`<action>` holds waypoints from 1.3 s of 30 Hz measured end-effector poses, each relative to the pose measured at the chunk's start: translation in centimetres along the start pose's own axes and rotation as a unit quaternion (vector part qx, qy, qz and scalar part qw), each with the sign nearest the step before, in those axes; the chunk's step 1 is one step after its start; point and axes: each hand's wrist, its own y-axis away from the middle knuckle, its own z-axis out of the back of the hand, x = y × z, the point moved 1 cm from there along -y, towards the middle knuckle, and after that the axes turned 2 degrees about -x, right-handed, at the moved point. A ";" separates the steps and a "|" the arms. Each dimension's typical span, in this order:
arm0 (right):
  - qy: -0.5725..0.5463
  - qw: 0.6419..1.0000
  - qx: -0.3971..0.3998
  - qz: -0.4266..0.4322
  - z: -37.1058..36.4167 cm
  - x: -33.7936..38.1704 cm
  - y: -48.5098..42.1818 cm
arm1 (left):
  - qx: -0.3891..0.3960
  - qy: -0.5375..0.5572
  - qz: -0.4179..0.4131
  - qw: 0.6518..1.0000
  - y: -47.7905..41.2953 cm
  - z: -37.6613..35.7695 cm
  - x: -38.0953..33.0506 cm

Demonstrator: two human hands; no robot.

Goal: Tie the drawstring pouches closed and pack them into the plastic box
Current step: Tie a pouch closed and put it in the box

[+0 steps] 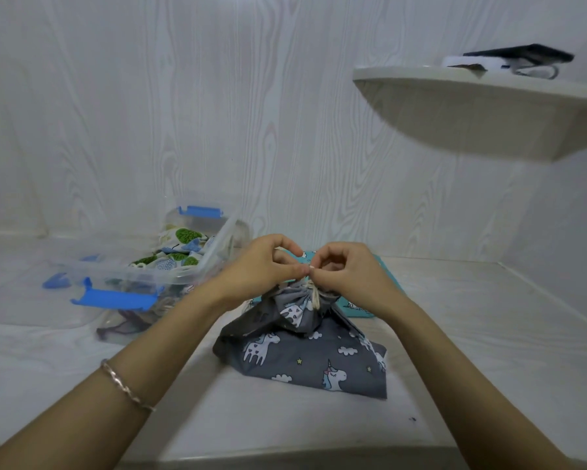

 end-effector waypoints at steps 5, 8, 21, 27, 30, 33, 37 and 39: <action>0.011 0.999 -0.024 0.034 -0.2 -0.5 0.2 | 0.027 0.008 -0.005 1.000 0.1 0.1 0.1; 0.027 0.998 -0.020 0.047 -0.3 -0.6 0.3 | 0.049 -0.002 0.011 0.999 0.2 0.0 -0.1; -0.406 0.904 0.032 -0.131 -0.2 -0.8 -0.5 | 0.043 -0.097 -0.038 0.994 0.3 0.5 -1.7; -0.128 0.989 -0.071 0.003 -0.5 -0.7 0.1 | 0.065 -0.036 0.044 0.996 0.4 -0.2 -1.2; -0.072 0.994 -0.078 0.041 -0.4 -0.5 0.3 | 0.056 0.044 0.070 0.995 0.1 -0.1 -0.7; -0.053 0.993 -0.085 0.061 -0.3 -0.2 0.5 | 0.062 0.072 0.076 0.993 0.1 -0.2 -0.4; -0.032 0.996 -0.085 0.019 1.6 -1.6 -0.2 | 0.055 0.016 0.052 0.997 0.3 0.5 -0.4; -0.026 0.997 -0.074 -0.009 3.4 -2.5 -0.5 | 0.032 -0.038 0.024 0.998 0.4 1.3 -0.3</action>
